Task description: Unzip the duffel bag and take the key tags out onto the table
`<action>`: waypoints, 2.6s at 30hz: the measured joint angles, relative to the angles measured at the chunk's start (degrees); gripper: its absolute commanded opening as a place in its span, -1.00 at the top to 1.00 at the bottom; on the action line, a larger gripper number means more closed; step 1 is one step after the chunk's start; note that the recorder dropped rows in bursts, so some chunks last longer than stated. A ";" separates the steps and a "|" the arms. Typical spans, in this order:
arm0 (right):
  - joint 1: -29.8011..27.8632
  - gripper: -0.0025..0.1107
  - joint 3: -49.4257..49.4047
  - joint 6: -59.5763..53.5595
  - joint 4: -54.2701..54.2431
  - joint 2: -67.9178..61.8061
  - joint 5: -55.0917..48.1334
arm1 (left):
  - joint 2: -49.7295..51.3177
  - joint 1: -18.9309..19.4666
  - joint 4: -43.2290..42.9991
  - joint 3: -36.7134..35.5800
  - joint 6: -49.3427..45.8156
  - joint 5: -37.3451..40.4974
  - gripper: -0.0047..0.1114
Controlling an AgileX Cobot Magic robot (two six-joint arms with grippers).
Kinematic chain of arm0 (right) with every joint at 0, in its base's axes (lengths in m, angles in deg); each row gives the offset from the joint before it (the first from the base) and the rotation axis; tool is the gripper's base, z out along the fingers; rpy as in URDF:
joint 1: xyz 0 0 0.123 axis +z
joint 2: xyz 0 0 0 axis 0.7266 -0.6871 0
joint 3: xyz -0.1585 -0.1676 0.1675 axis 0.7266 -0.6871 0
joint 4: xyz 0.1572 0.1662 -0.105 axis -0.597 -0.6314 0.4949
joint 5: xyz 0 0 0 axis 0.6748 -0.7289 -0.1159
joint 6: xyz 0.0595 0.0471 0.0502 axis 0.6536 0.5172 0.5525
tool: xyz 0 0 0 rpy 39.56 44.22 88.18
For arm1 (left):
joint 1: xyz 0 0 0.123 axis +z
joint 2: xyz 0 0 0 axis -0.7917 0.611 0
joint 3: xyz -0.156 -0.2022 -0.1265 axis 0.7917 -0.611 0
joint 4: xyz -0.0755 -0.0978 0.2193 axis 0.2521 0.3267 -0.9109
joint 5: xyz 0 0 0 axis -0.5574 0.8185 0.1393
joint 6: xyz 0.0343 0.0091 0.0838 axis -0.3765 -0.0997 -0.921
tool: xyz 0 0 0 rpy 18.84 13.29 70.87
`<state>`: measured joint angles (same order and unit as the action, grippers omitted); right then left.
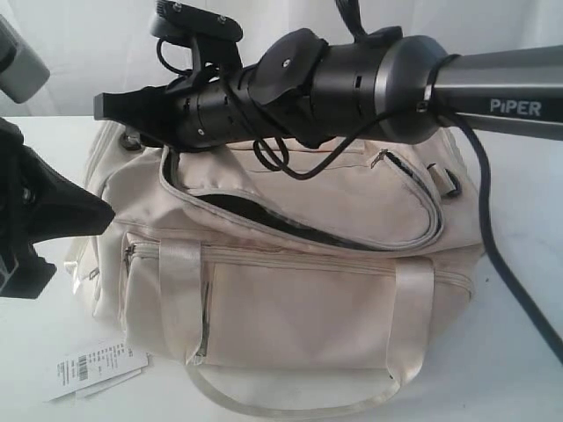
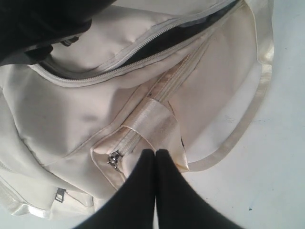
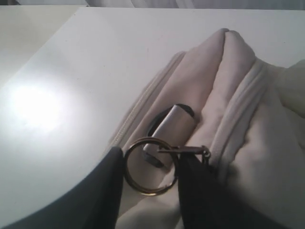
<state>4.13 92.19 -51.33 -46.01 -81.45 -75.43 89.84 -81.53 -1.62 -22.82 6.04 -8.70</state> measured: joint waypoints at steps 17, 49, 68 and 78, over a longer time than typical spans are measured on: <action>-0.58 -0.08 0.23 -1.54 8.20 4.22 -8.68 | 0.00 0.00 -1.45 0.00 0.00 0.00 0.92; -3.10 -0.10 -6.32 -3.76 40.56 17.25 -41.52 | 25.07 5.87 -6.87 23.83 5.95 6.34 0.92; -3.10 -0.10 -6.99 -3.65 40.32 16.67 -40.20 | 34.01 6.01 -14.86 30.49 13.40 6.79 -0.12; -3.10 -0.10 -6.99 -3.41 40.32 16.67 -40.32 | 37.27 6.01 -12.97 28.21 14.37 6.03 -0.11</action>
<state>1.03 85.20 -54.74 -5.69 -64.78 -115.75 127.11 -75.52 -14.59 5.39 20.41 -2.67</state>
